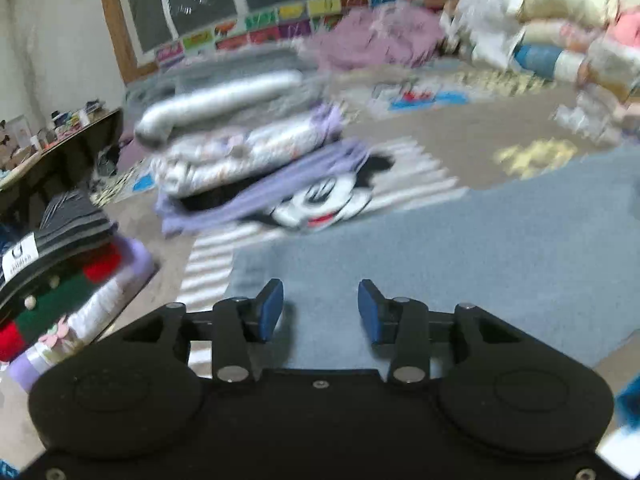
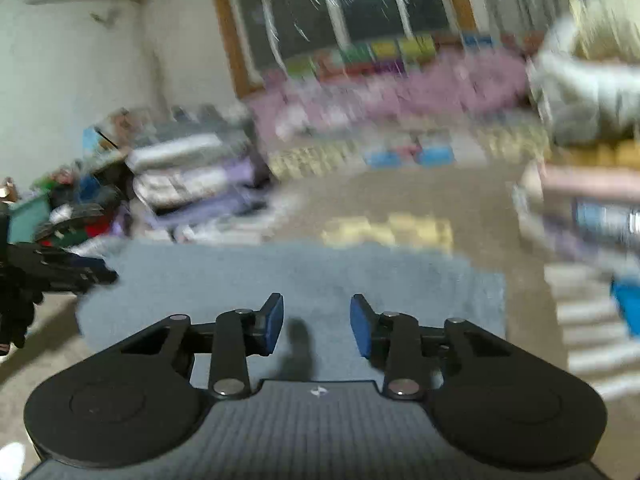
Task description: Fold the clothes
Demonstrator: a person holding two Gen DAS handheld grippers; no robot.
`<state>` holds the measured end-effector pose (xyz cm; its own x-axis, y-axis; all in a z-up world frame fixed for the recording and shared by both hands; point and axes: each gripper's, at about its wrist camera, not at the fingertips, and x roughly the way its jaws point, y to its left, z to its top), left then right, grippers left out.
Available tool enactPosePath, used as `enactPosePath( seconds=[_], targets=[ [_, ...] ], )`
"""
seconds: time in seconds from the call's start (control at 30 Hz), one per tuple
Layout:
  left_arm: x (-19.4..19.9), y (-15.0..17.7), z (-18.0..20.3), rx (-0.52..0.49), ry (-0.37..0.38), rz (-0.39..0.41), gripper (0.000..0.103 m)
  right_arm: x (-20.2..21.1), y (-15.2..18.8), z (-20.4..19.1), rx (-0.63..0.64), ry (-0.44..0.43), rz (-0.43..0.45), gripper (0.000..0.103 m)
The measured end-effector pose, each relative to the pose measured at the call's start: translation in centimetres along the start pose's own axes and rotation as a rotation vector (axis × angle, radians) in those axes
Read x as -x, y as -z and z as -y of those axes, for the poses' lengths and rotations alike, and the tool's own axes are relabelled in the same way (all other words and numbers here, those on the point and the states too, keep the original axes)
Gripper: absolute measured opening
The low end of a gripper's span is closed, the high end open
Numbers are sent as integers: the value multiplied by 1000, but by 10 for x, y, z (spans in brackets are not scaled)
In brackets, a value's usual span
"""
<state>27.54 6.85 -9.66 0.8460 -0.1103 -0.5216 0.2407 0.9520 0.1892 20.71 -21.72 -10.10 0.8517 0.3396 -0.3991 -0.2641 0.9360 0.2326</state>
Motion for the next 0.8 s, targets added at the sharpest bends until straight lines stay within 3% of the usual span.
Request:
enactPosePath(
  seconds=[0.1,0.17,0.2,0.27,0.33,0.43,0.47,0.53,0.63,0.7,0.77,0.8],
  targets=[
    [16,-8,29,11,138,62,42,11,-2,-13,62,-33,52,48],
    [19,-8,54,21,228,80,42,-1,3,-14,72,-20,-26,48],
    [16,-5,66,20,267,78,42,-6,6,-14,84,-1,-64,48],
    [-5,7,93,-40,291,-5,41,-9,6,-13,78,0,-91,46],
    [-18,15,104,-77,277,-22,41,-8,6,-11,66,-2,-107,46],
    [-24,19,109,-96,258,-25,44,8,5,-7,62,0,-7,43],
    [-24,18,108,-95,256,-29,44,9,3,-6,65,27,14,43],
    [-22,19,108,-89,254,-26,44,3,6,6,36,100,-31,42],
    [-13,17,98,-40,266,-41,45,4,9,32,-105,106,-29,28],
    [-1,14,87,-2,188,-6,46,19,10,29,-90,177,51,28],
    [12,11,76,32,87,43,46,31,10,22,-48,195,103,36],
    [10,15,69,51,54,37,48,30,10,20,-32,208,83,39]
  ],
)
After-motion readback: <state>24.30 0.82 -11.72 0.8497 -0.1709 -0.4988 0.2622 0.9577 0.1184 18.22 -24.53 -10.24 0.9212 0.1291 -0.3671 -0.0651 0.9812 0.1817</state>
